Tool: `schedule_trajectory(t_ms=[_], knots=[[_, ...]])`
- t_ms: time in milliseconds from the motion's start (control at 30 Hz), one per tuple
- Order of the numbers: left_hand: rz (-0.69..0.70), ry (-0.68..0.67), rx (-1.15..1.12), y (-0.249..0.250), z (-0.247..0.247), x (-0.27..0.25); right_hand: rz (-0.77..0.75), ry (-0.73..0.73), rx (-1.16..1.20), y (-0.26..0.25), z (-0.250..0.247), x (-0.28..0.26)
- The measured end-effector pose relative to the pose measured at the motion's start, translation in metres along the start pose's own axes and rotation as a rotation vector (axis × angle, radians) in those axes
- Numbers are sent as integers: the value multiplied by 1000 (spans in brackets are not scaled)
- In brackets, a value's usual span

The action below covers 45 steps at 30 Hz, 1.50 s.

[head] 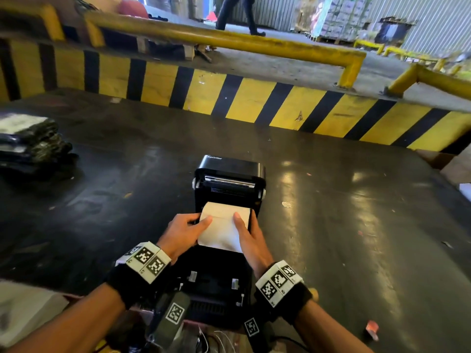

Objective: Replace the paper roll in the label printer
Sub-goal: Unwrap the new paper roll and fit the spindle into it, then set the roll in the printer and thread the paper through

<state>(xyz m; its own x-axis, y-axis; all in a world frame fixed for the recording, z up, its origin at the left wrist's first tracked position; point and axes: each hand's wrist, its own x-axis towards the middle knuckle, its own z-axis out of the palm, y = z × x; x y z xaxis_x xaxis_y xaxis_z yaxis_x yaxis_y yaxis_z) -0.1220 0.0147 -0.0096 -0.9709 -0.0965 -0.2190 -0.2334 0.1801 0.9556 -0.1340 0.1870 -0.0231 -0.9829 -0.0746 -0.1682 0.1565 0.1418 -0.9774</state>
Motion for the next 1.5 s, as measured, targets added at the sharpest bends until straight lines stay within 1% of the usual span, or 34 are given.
schedule_trajectory(t_ms=[67,133,200,233,267,300,400,567,633,700,800,900,933,1033,1133,1266,1400,1500], knots=[[-1,0,-3,-7,-5,2,-12,-59,-50,4,3,0],[0,-2,4,-15,-9,7,-6,-62,-134,11,6,2],[1,-9,17,-23,-11,11,7,-69,-208,30,6,12],[-6,-12,21,-27,-12,12,-7,-86,-250,44,5,20],[-15,-12,21,-31,-13,13,-17,-94,-299,46,5,23],[-21,-14,22,-34,-13,15,-17,-97,-346,38,6,20],[-23,-12,61,-39,-12,13,51,-91,-465,22,4,11],[24,32,143,-36,-1,11,30,-109,-481,33,-4,18],[18,21,171,-37,0,13,66,-126,-563,34,-7,19],[-12,11,185,-37,2,16,98,-126,-626,38,-12,17],[-59,69,248,-32,6,20,135,-128,-632,45,-15,15],[-114,90,266,-27,9,25,137,-125,-644,46,-15,16],[-113,89,282,-27,9,26,132,-126,-645,46,-15,16],[-74,107,360,-30,10,30,117,-141,-648,47,-16,17],[2,108,398,-35,9,28,109,-135,-647,50,-17,17],[106,103,374,-40,6,21,45,-117,-670,56,-19,13],[143,100,342,-42,3,17,-16,-104,-643,60,-18,7],[142,77,326,-45,2,16,-22,-98,-632,62,-18,5]])
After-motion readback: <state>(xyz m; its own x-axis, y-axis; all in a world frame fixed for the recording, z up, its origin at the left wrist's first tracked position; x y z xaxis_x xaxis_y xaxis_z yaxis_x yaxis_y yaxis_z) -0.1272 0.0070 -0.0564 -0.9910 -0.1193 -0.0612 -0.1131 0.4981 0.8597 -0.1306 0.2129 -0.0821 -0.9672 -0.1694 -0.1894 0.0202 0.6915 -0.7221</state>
